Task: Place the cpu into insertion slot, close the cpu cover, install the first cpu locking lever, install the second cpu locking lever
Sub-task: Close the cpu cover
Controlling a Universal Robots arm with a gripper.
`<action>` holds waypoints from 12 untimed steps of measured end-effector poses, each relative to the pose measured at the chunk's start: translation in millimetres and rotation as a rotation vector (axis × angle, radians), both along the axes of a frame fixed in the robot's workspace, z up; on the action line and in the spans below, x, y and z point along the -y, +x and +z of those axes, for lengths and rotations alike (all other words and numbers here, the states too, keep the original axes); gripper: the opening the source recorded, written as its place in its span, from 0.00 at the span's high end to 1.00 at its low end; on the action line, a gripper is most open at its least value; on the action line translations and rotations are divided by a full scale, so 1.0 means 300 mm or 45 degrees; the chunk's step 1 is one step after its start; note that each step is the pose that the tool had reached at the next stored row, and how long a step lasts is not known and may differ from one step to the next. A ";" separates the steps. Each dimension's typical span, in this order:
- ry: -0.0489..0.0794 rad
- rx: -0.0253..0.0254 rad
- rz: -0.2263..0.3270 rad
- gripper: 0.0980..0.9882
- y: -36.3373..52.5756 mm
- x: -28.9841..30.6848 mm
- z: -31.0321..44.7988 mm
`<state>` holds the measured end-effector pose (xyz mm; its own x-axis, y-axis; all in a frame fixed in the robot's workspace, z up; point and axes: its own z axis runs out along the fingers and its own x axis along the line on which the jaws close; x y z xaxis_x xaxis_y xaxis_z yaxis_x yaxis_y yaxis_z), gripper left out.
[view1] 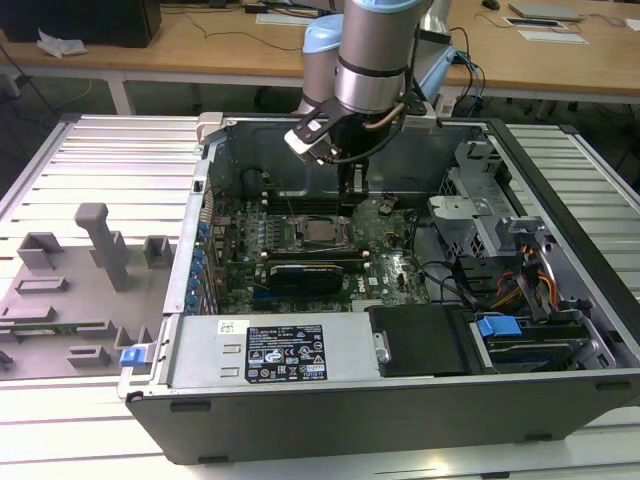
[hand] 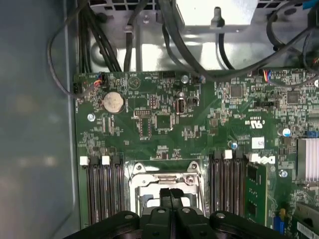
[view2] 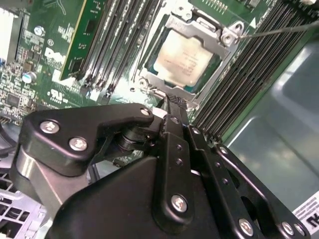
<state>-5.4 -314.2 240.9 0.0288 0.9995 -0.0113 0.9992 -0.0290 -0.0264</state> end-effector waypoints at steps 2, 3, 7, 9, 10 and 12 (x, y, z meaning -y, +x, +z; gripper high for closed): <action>0.000 0.0211 0.000 0.99 -0.014 0.000 -0.005; 0.000 0.0283 0.000 0.99 -0.017 0.000 -0.007; 0.000 0.0444 0.000 0.99 -0.030 0.000 -0.015; 0.000 0.0494 0.000 0.99 -0.042 0.001 -0.020; 0.000 0.0509 0.000 0.99 -0.048 0.001 -0.021; 0.000 0.0529 0.000 0.99 -0.065 0.002 -0.025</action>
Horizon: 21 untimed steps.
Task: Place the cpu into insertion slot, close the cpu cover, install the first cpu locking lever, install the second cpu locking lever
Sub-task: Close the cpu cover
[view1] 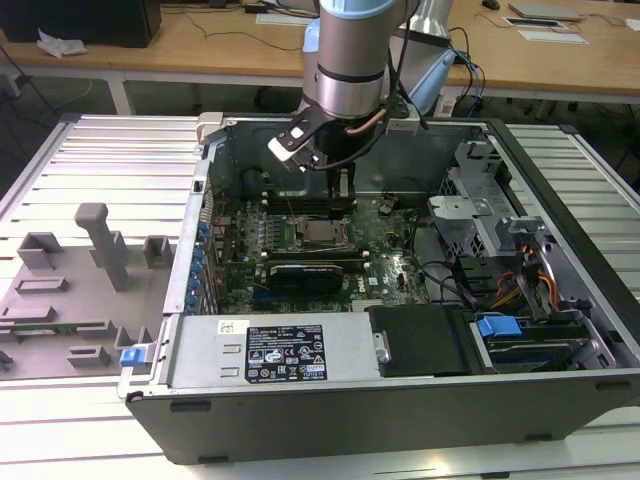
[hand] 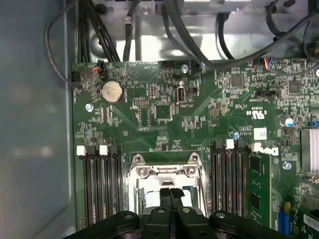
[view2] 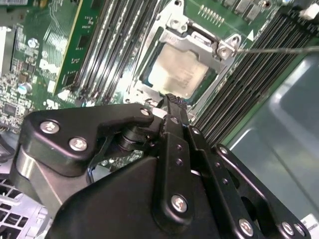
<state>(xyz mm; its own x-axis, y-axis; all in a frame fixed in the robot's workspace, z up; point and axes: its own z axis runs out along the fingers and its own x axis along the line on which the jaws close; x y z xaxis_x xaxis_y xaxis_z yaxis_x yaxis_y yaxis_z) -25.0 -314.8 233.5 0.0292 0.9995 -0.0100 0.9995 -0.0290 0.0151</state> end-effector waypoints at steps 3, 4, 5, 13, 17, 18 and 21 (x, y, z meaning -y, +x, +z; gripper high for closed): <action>0.000 0.0002 0.000 0.99 -0.019 0.008 -0.003; 0.000 0.0001 0.000 0.99 -0.024 0.009 -0.004; 0.000 0.0002 0.000 0.99 -0.034 0.012 -0.006; -0.002 0.0006 0.033 0.99 -0.051 0.013 -0.008; -0.011 0.0006 0.134 0.99 -0.051 0.013 -0.009; -0.014 0.0004 0.163 0.99 -0.051 0.013 -0.009; -0.023 0.0005 0.261 0.99 -0.051 0.013 -0.009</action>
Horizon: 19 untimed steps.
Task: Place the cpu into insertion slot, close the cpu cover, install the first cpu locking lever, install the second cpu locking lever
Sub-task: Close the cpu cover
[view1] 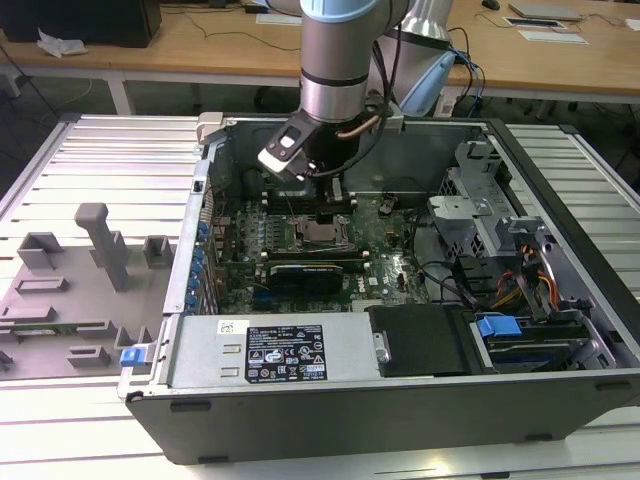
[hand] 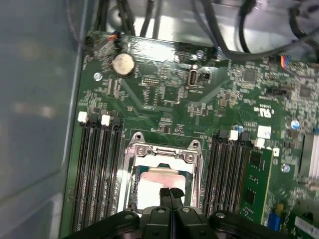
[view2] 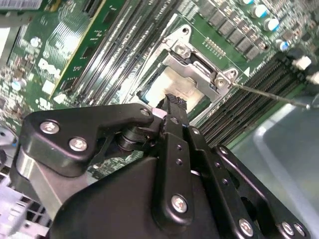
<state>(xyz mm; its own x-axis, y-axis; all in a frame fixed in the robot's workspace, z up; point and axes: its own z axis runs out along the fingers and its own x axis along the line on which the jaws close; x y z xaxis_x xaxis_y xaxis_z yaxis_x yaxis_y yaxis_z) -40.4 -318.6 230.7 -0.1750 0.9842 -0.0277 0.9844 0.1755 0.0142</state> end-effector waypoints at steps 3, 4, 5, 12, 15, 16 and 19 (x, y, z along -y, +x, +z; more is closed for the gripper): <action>-0.010 0.0000 0.111 0.99 0.000 0.000 -0.001; -0.013 0.0000 0.138 0.99 0.000 0.000 -0.001; -0.015 0.0000 0.164 0.99 0.000 0.000 -0.001; -0.039 -0.0002 0.405 0.99 0.000 0.000 -0.002; -0.050 0.0002 0.539 0.99 0.000 0.000 -0.003; -0.052 0.0003 0.565 0.99 0.000 0.000 -0.003; -0.059 0.0006 0.650 0.99 0.000 0.000 -0.004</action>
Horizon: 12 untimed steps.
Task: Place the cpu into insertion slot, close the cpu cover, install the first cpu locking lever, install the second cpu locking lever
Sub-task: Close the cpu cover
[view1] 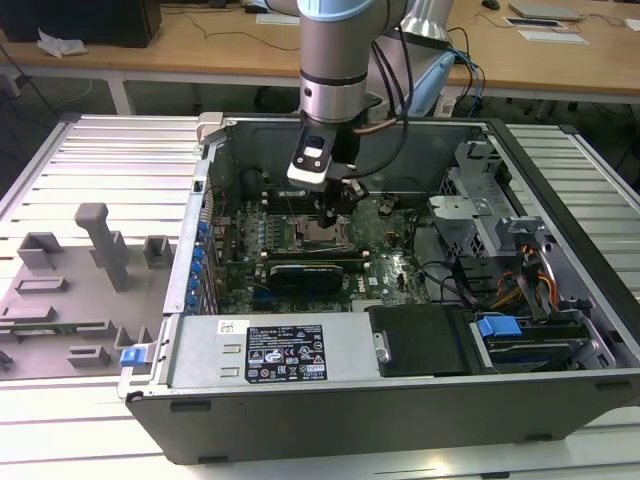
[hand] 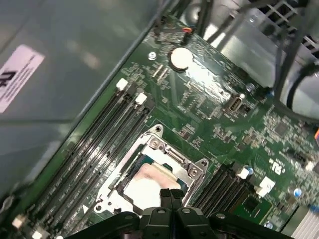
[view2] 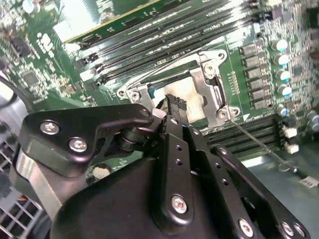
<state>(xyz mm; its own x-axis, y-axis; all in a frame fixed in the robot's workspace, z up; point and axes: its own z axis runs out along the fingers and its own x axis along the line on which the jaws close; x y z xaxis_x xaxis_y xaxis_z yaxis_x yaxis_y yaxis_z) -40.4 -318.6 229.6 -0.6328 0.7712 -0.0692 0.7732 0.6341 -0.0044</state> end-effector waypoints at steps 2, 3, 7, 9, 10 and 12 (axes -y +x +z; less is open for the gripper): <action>-0.007 0.0000 0.097 0.99 0.000 0.000 -0.001; -0.009 -0.0001 0.144 0.99 0.000 0.000 -0.001; -0.015 0.0000 0.251 0.99 0.000 0.000 -0.002; -0.018 0.0001 0.301 0.99 0.000 0.000 -0.003; -0.020 0.0002 0.339 0.99 0.000 0.000 -0.004; -0.021 0.0005 0.392 0.99 0.000 0.000 -0.005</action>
